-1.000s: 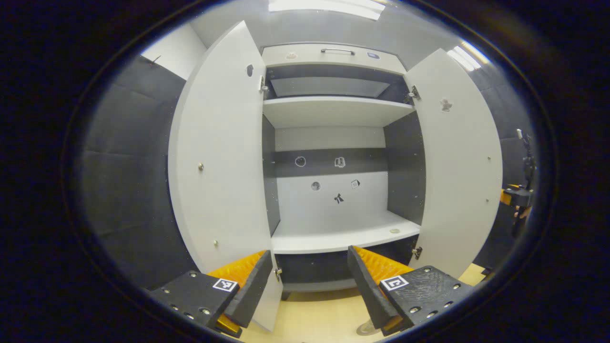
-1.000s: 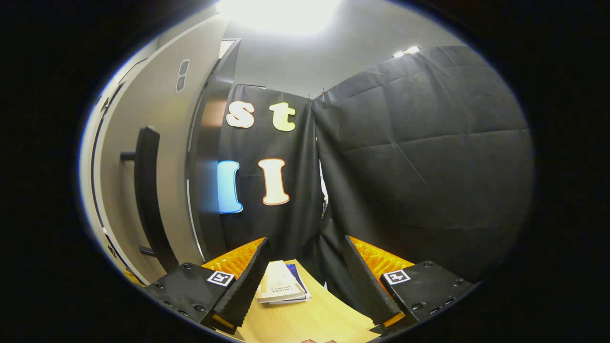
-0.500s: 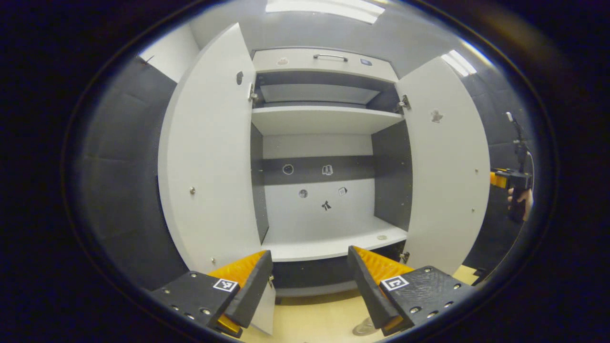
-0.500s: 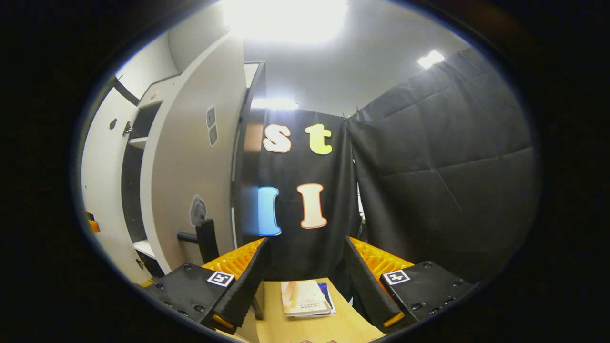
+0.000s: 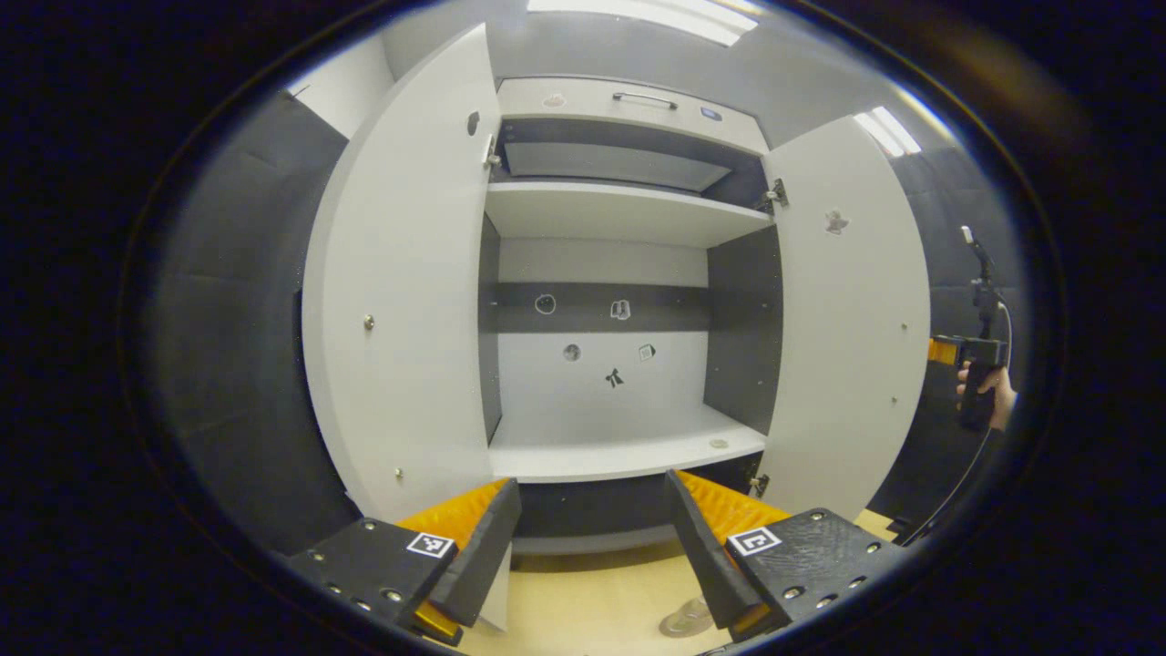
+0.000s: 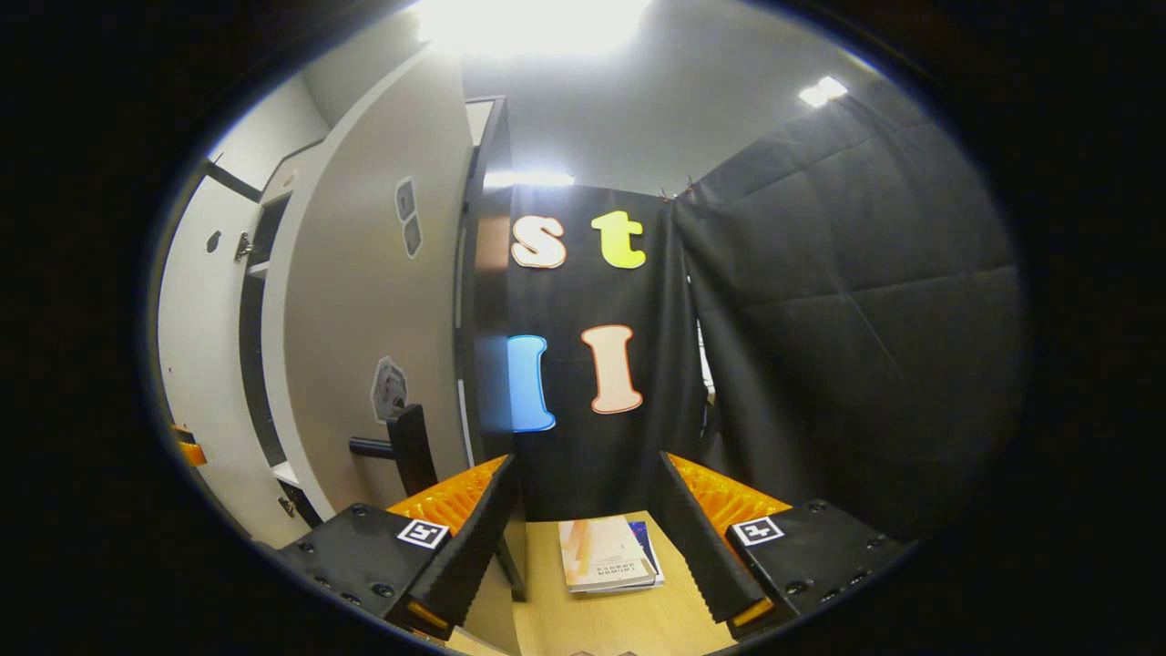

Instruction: Grasp the bottle in the cabinet with the left hand and place it on the coaster, then close the right door with the right hand and the left door with the left hand.

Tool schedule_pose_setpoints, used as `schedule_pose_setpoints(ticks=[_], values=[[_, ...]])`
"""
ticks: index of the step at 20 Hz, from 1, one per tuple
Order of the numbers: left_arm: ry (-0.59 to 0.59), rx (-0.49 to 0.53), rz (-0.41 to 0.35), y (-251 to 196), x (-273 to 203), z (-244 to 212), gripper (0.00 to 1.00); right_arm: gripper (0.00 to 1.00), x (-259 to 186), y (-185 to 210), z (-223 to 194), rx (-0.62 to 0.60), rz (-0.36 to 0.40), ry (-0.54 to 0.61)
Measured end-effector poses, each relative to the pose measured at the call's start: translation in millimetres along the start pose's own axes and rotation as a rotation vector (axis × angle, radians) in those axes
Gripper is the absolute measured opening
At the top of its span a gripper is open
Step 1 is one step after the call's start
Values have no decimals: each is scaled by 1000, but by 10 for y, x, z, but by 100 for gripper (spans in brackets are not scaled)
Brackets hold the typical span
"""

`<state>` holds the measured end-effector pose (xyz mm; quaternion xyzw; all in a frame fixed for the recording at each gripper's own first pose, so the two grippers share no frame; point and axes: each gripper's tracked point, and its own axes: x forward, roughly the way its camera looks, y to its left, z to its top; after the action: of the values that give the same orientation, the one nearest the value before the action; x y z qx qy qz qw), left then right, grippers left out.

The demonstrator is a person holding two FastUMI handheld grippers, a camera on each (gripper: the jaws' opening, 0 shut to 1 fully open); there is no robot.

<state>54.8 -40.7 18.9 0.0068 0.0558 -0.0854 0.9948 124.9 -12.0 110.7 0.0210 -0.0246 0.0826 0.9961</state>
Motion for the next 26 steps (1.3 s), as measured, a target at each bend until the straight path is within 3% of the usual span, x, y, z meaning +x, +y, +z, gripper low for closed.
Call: schedule_pose_setpoints(ticks=[4,9,12,17,21,24,26], values=[[17,-39,-3,58,-32,-99,93,97,-76,154,71,-70,-47,-14],[-4,37,-9,74,-71,-93,93,97,-165,571,32,-56,4,-9],[11,25,-27,73,-110,-137,93,97,-190,857,10,-57,32,-6],[1,17,-36,194,-311,-143,93,97,-122,1475,-85,50,114,-3],[-7,-1,-47,238,-493,-188,93,97,-134,2038,-37,220,208,-60],[-27,-8,-52,306,-680,-221,93,98,-219,2039,-113,219,177,-79],[-32,-18,-28,464,-791,-257,93,97,-314,2107,-250,209,211,-46]])
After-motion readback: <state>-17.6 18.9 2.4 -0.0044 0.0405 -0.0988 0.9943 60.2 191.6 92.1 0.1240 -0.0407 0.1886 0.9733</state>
